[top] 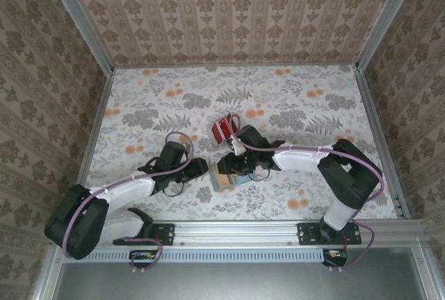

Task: Put the credit cards into the card holder
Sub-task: Flip over the card slot on the card holder.

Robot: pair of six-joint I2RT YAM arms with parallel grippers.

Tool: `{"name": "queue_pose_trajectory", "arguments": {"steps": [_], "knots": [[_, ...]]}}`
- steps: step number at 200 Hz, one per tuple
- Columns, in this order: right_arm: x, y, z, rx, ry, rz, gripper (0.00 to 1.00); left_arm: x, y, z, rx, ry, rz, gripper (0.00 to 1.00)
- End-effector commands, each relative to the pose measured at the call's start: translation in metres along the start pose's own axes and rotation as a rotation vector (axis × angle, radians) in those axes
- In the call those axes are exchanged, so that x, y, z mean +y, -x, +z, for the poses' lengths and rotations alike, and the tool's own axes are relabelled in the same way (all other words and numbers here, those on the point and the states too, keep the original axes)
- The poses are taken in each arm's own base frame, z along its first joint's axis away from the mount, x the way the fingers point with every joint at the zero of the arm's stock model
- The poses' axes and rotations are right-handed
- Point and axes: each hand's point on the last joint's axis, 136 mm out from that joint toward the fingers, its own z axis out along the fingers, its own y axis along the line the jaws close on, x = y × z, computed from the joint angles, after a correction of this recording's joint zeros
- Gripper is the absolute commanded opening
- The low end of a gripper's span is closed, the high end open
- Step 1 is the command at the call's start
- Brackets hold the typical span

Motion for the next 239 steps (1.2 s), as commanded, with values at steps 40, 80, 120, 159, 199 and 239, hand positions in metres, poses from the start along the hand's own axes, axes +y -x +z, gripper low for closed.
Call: {"name": "queue_pose_trajectory", "arguments": {"steps": [40,80,120,159,199,239], "knots": [[-0.037,0.011,-0.033,-0.082,-0.295,-0.075,0.42,-0.009,-0.003,0.009,0.062,-0.01,0.045,0.53],[-0.061,0.01,-0.042,-0.107,-0.367,-0.025,0.42,-0.017,0.001,0.012,0.067,-0.01,0.07,0.53],[-0.078,0.008,-0.043,-0.101,-0.398,0.012,0.42,-0.018,0.003,0.013,0.073,-0.002,0.08,0.53],[-0.053,0.029,-0.058,-0.146,-0.344,-0.031,0.42,-0.022,0.015,0.009,0.052,0.002,0.085,0.54],[-0.035,0.073,-0.087,-0.228,-0.339,-0.093,0.43,-0.031,0.041,0.002,0.022,0.01,0.106,0.57],[-0.025,0.121,-0.11,-0.3,-0.392,-0.153,0.43,-0.035,0.068,-0.001,-0.001,-0.001,0.074,0.58]]}}
